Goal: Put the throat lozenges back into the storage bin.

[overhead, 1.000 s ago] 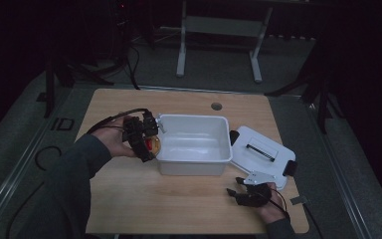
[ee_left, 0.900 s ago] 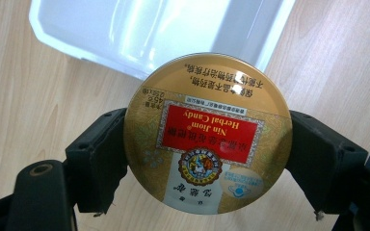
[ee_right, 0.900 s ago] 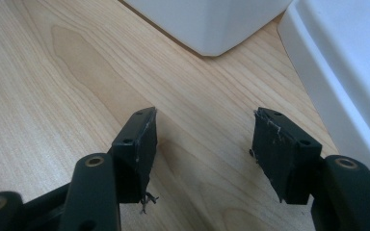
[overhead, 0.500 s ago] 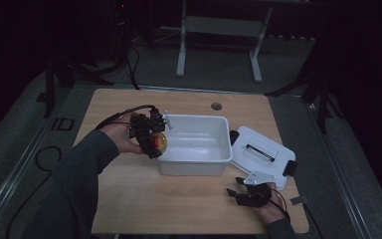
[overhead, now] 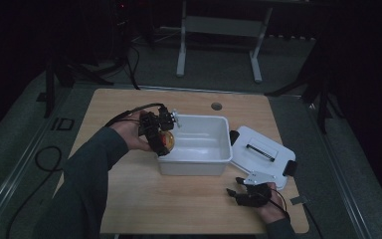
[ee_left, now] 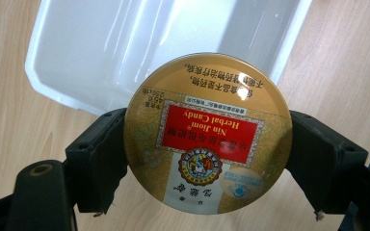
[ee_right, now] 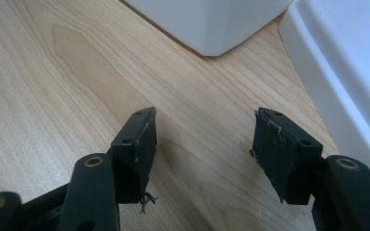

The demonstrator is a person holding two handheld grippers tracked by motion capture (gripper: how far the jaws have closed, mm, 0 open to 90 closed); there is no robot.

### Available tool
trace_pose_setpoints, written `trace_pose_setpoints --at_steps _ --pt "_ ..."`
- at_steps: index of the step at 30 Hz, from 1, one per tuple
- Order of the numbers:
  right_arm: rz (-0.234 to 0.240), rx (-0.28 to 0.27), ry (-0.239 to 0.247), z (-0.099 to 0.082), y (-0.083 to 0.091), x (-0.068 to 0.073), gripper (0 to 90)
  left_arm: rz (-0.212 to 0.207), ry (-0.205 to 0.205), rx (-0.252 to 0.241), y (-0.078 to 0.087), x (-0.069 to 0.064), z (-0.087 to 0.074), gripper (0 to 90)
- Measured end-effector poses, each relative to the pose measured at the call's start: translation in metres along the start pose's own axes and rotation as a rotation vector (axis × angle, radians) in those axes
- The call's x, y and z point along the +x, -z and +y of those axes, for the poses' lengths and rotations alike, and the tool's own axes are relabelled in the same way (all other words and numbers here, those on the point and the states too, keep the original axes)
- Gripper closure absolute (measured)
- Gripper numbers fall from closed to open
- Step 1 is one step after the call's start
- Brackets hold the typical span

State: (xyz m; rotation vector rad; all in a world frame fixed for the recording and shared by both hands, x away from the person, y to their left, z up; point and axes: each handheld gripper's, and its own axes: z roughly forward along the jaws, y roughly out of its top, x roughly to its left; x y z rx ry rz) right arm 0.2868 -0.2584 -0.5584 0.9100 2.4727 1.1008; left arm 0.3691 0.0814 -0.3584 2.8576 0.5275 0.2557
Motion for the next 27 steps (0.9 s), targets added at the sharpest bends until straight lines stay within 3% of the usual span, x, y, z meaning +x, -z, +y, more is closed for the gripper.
trace_pose_setpoints --at_steps 27 --pt "0.000 0.001 0.000 0.000 0.000 0.000 40.7 -0.038 0.027 0.026 -0.017 0.005 0.019 20.6"
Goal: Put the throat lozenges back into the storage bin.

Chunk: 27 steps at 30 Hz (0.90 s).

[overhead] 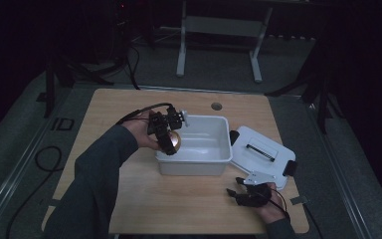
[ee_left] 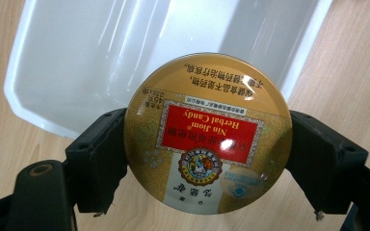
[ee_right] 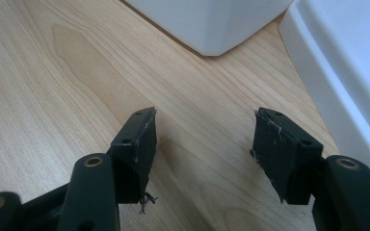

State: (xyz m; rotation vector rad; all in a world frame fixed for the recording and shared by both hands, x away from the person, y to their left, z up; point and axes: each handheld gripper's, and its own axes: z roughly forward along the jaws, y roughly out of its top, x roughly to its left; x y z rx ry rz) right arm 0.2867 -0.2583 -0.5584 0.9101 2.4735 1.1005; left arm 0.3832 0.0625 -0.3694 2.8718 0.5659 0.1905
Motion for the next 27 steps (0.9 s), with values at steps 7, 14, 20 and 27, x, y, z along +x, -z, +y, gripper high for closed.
trace_pose_setpoints --at_steps 7,14,20,27 --pt "0.000 0.000 0.001 0.000 0.000 0.000 40.7 -0.004 0.008 0.018 -0.005 0.001 0.003 20.6" --pt "0.001 0.000 0.001 0.000 0.000 0.000 40.6 -0.011 0.004 0.039 -0.009 0.000 0.005 20.6" --pt "0.001 0.000 0.002 0.000 0.000 0.000 40.7 -0.011 0.005 0.052 -0.013 0.000 0.006 20.5" --pt "0.002 0.000 0.003 0.000 0.000 0.000 40.7 -0.012 0.005 0.073 -0.017 0.001 0.007 20.5"
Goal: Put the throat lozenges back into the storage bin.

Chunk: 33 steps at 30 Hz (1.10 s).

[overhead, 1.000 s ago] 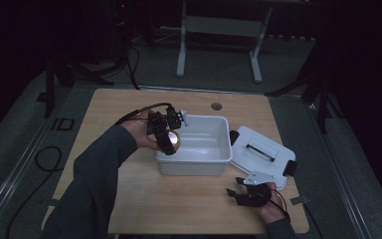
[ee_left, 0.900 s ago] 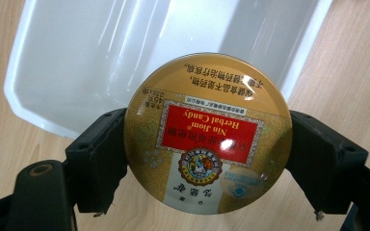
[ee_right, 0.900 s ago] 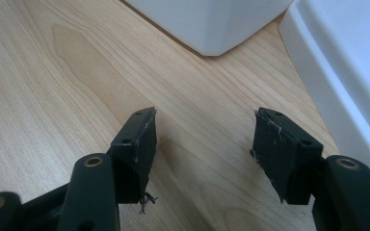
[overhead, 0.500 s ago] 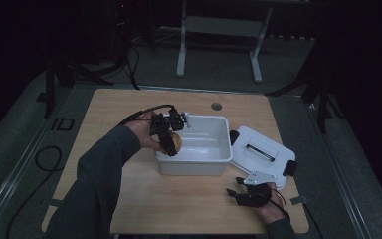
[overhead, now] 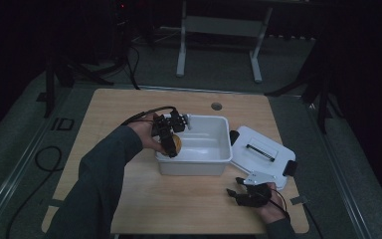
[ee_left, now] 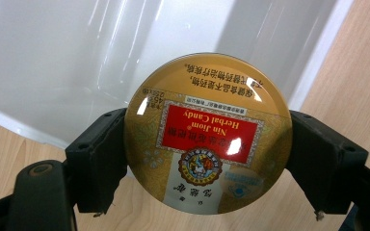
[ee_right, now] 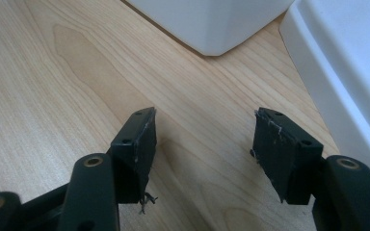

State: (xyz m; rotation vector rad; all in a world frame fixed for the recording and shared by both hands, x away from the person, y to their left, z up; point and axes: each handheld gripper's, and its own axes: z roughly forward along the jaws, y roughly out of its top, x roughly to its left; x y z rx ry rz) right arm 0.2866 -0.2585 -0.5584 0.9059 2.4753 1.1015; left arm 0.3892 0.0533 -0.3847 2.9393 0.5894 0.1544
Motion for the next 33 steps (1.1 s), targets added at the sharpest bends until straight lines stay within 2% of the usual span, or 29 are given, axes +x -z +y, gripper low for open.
trace_pose_setpoints --at_steps 16,19,20,22,24,26,27,30,33 --pt "0.002 0.001 0.001 0.000 0.000 0.000 40.7 -0.006 0.009 0.008 -0.003 0.002 0.002 20.5" --pt "0.002 0.001 0.001 0.000 0.000 0.000 40.6 -0.015 0.024 0.013 -0.003 0.004 0.002 20.4" --pt "0.002 0.001 0.001 0.000 0.000 0.000 40.7 -0.009 0.047 0.016 -0.004 0.005 0.003 20.2" --pt "0.002 0.001 0.001 0.000 0.000 0.000 40.7 -0.036 0.087 0.021 -0.004 0.008 0.003 12.4" --pt "0.002 0.001 0.002 0.000 0.000 0.000 40.7 -0.018 0.081 0.010 -0.002 0.008 0.003 12.3" --pt "0.003 0.001 0.002 0.000 0.000 0.000 40.7 -0.021 0.090 -0.032 0.002 0.009 0.001 16.5" --pt "0.004 0.001 0.002 0.000 0.000 0.000 40.6 -0.009 0.094 -0.050 0.005 0.010 0.000 17.2" --pt "0.004 0.001 0.002 0.000 0.000 0.000 40.7 0.012 0.097 -0.080 0.012 0.013 -0.006 30.2" --pt "0.004 0.001 0.002 0.000 0.000 0.000 40.7 0.035 0.091 -0.088 0.016 0.014 -0.012 42.4"
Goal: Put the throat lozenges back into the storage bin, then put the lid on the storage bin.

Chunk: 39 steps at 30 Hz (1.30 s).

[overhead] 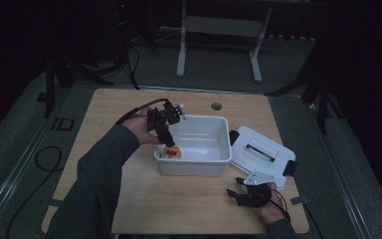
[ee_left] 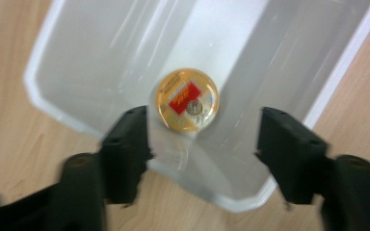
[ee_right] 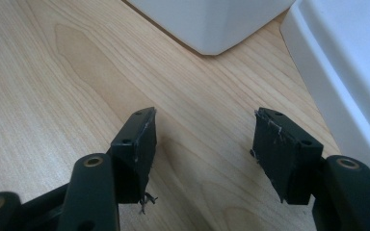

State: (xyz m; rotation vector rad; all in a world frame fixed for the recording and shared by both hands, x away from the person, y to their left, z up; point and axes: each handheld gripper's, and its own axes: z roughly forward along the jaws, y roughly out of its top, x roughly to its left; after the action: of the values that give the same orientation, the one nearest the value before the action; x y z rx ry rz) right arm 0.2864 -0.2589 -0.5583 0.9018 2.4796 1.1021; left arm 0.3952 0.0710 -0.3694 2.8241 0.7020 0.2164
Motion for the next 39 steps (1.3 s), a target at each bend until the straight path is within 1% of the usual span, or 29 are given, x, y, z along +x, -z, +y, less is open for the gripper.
trace_pose_setpoints --at_steps 3,7,9,12,16,17,19,22,24,25,26,27,28,30,32,33,35,36,39 --pt "0.000 -0.001 0.000 0.000 0.000 0.000 40.6 0.005 0.000 -0.010 0.002 0.001 -0.005 49.6" --pt "0.000 -0.001 -0.001 0.000 0.000 0.000 40.6 0.022 0.018 -0.032 0.003 0.004 -0.014 59.3" --pt "0.000 -0.002 -0.001 0.000 0.000 0.000 40.6 0.046 0.024 -0.057 0.006 0.006 -0.019 63.6" --pt "0.000 -0.005 0.001 0.000 0.000 0.000 40.6 0.069 0.035 -0.090 0.013 0.007 -0.025 74.5" --pt "0.000 -0.005 0.001 0.000 0.000 0.000 40.6 0.101 0.039 -0.122 0.022 0.007 -0.030 85.7" --pt "0.000 -0.005 0.001 0.000 0.000 0.000 40.6 0.106 0.049 -0.131 0.023 0.007 -0.031 87.0" --pt "0.000 -0.005 0.001 0.000 0.000 0.000 40.6 0.124 0.048 -0.138 0.027 0.007 -0.034 89.3" --pt "0.000 -0.005 0.002 0.000 0.000 0.000 40.5 0.130 0.056 -0.145 0.027 0.008 -0.037 89.6" --pt "0.000 -0.005 0.002 0.000 0.000 0.000 40.5 0.136 0.069 -0.149 0.026 0.009 -0.041 89.7" --pt "0.001 -0.005 0.002 0.000 0.000 0.000 40.5 0.129 0.078 -0.149 0.025 0.010 -0.042 89.7" --pt "0.001 -0.005 0.003 0.000 0.000 0.000 40.5 0.134 0.083 -0.152 0.024 0.012 -0.044 89.7" --pt "0.001 -0.005 0.002 0.000 0.000 0.000 40.5 0.124 0.095 -0.154 0.022 0.013 -0.046 89.7" --pt "0.001 -0.005 0.002 0.000 0.000 0.000 40.5 0.127 0.096 -0.154 0.021 0.014 -0.048 89.6" --pt "0.001 -0.005 0.003 0.000 0.000 0.000 40.5 0.126 0.111 -0.162 0.020 0.016 -0.051 89.6" --pt "0.000 -0.005 0.003 0.000 0.000 0.000 40.5 0.134 0.128 -0.175 0.018 0.017 -0.054 89.6" --pt "0.000 -0.005 0.003 0.000 0.000 0.000 40.5 0.131 0.138 -0.184 0.018 0.018 -0.056 89.6" --pt "0.000 -0.004 0.004 0.000 0.000 0.000 40.4 0.143 0.150 -0.187 0.017 0.019 -0.060 89.6" --pt "0.000 -0.004 0.004 0.000 0.000 0.000 40.4 0.142 0.152 -0.185 0.017 0.019 -0.061 89.5" --pt "0.000 -0.004 0.003 0.000 0.000 0.000 40.4 0.139 0.175 -0.211 0.016 0.020 -0.066 85.2"
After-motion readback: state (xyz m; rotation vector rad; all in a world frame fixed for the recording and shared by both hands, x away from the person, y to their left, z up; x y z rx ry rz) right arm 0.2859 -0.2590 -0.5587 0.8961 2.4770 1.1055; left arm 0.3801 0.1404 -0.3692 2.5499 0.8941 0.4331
